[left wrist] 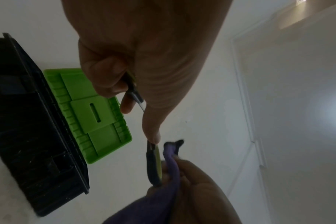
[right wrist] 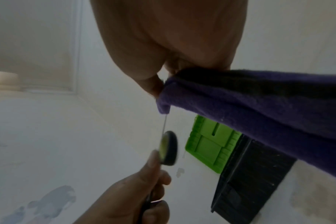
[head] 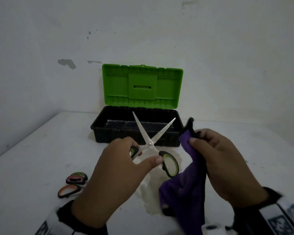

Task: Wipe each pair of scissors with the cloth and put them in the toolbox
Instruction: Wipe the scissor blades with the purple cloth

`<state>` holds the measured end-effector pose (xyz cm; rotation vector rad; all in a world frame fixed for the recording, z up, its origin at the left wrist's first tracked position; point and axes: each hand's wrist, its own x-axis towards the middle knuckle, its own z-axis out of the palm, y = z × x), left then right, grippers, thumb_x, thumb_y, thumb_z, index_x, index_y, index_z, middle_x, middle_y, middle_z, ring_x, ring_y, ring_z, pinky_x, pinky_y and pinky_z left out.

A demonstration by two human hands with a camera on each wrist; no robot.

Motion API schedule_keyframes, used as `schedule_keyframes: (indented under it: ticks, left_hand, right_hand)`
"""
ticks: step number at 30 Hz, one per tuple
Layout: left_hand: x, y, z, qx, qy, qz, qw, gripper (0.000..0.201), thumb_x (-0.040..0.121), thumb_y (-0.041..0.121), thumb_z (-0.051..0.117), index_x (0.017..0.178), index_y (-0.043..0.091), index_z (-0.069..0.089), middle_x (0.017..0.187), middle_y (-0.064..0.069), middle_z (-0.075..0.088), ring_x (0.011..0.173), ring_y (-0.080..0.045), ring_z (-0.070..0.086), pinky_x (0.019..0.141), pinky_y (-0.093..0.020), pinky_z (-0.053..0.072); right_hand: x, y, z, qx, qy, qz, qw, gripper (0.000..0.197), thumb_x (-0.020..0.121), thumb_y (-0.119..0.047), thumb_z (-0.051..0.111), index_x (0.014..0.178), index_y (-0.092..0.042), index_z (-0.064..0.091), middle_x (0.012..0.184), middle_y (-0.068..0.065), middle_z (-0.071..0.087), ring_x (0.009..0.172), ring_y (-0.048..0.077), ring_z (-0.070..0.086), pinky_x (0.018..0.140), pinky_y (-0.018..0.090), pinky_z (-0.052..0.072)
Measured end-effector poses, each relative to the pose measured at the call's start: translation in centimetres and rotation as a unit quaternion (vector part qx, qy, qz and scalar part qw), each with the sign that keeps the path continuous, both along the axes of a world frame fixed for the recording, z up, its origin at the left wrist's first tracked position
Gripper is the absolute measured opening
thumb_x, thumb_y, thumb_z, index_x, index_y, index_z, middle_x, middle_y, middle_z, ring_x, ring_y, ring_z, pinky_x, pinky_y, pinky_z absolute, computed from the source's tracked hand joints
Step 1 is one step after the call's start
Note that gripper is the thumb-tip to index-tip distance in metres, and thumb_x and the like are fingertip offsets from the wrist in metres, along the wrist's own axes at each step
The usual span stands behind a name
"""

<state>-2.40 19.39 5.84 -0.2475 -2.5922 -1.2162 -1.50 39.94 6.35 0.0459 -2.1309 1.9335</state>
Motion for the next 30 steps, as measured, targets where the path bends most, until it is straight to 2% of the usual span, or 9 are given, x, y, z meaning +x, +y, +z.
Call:
schedule_keyframes:
  ticks: [2, 5, 7, 10, 12, 16, 22, 26, 30]
  left_hand:
    - [0.0, 0.3, 0.2, -0.015, 0.006, -0.006, 1.000, 0.044, 0.062, 0.068, 0.072, 0.084, 0.033, 0.055, 0.080, 0.012, 0.054, 0.065, -0.003, 0.050, 0.053, -0.013, 0.030]
    - [0.0, 0.6, 0.5, -0.027, 0.009, -0.007, 1.000, 0.045, 0.059, 0.068, 0.073, 0.078, 0.032, 0.055, 0.076, 0.014, 0.056, 0.064, -0.002, 0.050, 0.052, -0.012, 0.030]
    - [-0.1, 0.6, 0.5, -0.027, 0.010, -0.003, 1.000, 0.046, 0.058, 0.067, 0.075, 0.075, 0.029, 0.056, 0.073, 0.012, 0.057, 0.062, -0.004, 0.051, 0.050, -0.013, 0.031]
    - [-0.3, 0.5, 0.3, -0.037, 0.017, -0.001, 0.999, 0.046, 0.057, 0.065, 0.077, 0.072, 0.027, 0.056, 0.069, 0.009, 0.058, 0.059, -0.005, 0.051, 0.048, -0.014, 0.036]
    - [-0.4, 0.5, 0.1, -0.043, 0.026, -0.002, 0.999, 0.045, 0.058, 0.063, 0.078, 0.070, 0.027, 0.054, 0.067, 0.009, 0.057, 0.057, -0.004, 0.049, 0.048, -0.014, 0.036]
    - [-0.7, 0.4, -0.3, -0.067, 0.046, -0.001, 0.997, 0.045, 0.059, 0.064, 0.078, 0.067, 0.028, 0.051, 0.065, 0.010, 0.054, 0.057, -0.004, 0.048, 0.054, -0.012, 0.039]
    - [-0.8, 0.4, -0.7, -0.073, 0.055, -0.016, 0.996, 0.048, 0.056, 0.070, 0.072, 0.063, 0.029, 0.048, 0.058, 0.011, 0.051, 0.052, -0.003, 0.045, 0.062, -0.008, 0.040]
    - [-0.8, 0.5, -0.8, -0.071, 0.043, -0.007, 0.997, 0.048, 0.057, 0.067, 0.075, 0.063, 0.028, 0.048, 0.059, 0.009, 0.052, 0.053, -0.004, 0.046, 0.048, -0.014, 0.036]
    - [-0.8, 0.6, -0.7, -0.073, 0.053, -0.005, 0.996, 0.049, 0.056, 0.069, 0.073, 0.061, 0.028, 0.046, 0.057, 0.009, 0.051, 0.052, -0.005, 0.044, 0.047, -0.014, 0.031]
  right_hand:
    - [0.3, -0.9, 0.7, 0.043, 0.050, 0.026, 0.997, 0.017, 0.090, -0.006, 0.063, 0.086, -0.018, 0.073, 0.076, 0.001, 0.074, 0.065, 0.015, 0.067, 0.057, 0.022, 0.052]
    - [0.3, -2.2, 0.7, 0.090, 0.102, -0.009, 0.991, 0.015, 0.084, -0.007, 0.072, 0.084, -0.022, 0.073, 0.076, -0.002, 0.075, 0.067, 0.014, 0.072, 0.061, 0.025, 0.057]
    - [0.1, -3.0, 0.3, 0.105, 0.107, -0.031, 0.988, 0.015, 0.081, -0.009, 0.076, 0.083, -0.023, 0.072, 0.074, -0.004, 0.075, 0.063, 0.012, 0.071, 0.059, 0.025, 0.057]
    - [-0.3, -3.9, -0.4, 0.145, 0.105, -0.059, 0.982, 0.012, 0.079, -0.014, 0.079, 0.080, -0.024, 0.072, 0.071, -0.010, 0.074, 0.058, 0.004, 0.068, 0.054, 0.016, 0.052]
    - [-0.6, -4.3, -0.9, 0.171, 0.111, -0.083, 0.976, 0.012, 0.077, -0.017, 0.081, 0.078, -0.025, 0.071, 0.069, -0.013, 0.072, 0.062, 0.001, 0.067, 0.055, 0.011, 0.049]
    - [-0.9, -4.8, -1.5, 0.216, 0.116, -0.115, 0.963, 0.015, 0.077, -0.024, 0.081, 0.072, -0.025, 0.066, 0.063, -0.014, 0.068, 0.062, 0.001, 0.064, 0.054, 0.010, 0.047]
    - [-2.0, -3.9, -1.3, 0.189, 0.108, -0.165, 0.962, 0.022, 0.079, -0.026, 0.079, 0.067, -0.019, 0.061, 0.060, -0.005, 0.065, 0.055, 0.008, 0.060, 0.050, 0.016, 0.045]
    - [-1.4, -4.4, -1.5, 0.204, 0.101, -0.129, 0.965, 0.021, 0.080, -0.025, 0.078, 0.068, -0.017, 0.063, 0.060, -0.004, 0.065, 0.057, 0.011, 0.061, 0.052, 0.020, 0.048]
    - [-2.0, -3.8, -1.6, 0.187, 0.109, -0.163, 0.963, 0.026, 0.080, -0.028, 0.078, 0.064, -0.018, 0.060, 0.059, -0.002, 0.064, 0.054, 0.011, 0.059, 0.048, 0.018, 0.046]
